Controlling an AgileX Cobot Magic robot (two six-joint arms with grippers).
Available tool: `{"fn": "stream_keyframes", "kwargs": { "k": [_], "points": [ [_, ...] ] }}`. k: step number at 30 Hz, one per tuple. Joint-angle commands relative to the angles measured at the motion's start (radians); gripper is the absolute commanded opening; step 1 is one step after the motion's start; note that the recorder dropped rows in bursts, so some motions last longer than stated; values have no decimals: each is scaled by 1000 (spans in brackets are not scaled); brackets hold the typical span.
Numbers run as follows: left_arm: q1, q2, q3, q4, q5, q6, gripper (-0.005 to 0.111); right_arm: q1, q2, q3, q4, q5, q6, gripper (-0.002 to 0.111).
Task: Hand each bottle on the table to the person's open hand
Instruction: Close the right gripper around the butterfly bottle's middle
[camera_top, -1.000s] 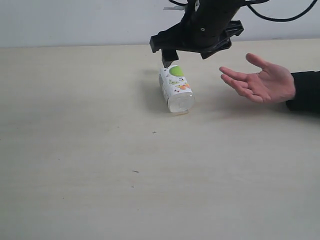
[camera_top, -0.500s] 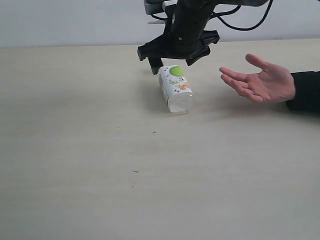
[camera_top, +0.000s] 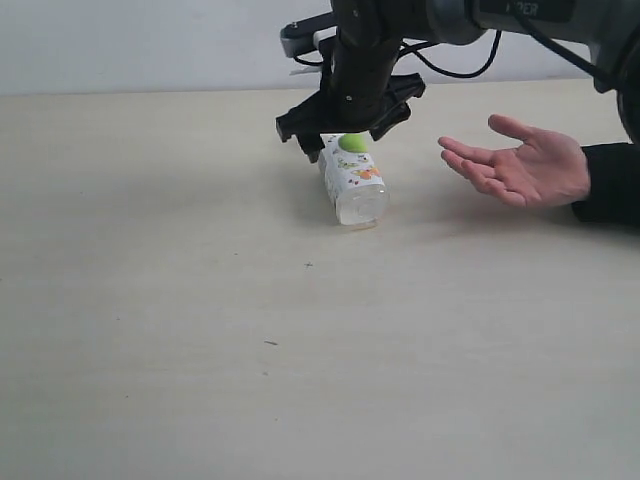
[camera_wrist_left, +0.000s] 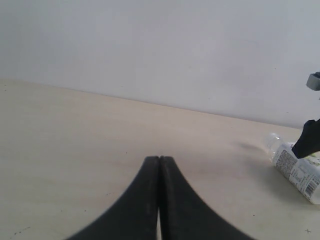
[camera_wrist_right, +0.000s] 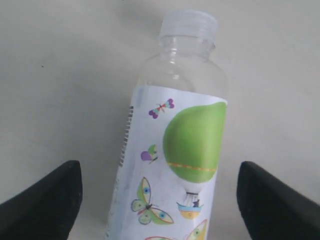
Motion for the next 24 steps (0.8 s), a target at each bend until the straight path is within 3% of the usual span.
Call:
{"fn": "stream_keyframes", "kwargs": {
  "k": [1,24],
  "points": [
    [2,-7,4,-5,-3,0,0,0,14,-12,-36,1,14,80],
    [2,-7,4,-5,-3,0,0,0,80,-12,-43,-4,10,80]
  ]
}}
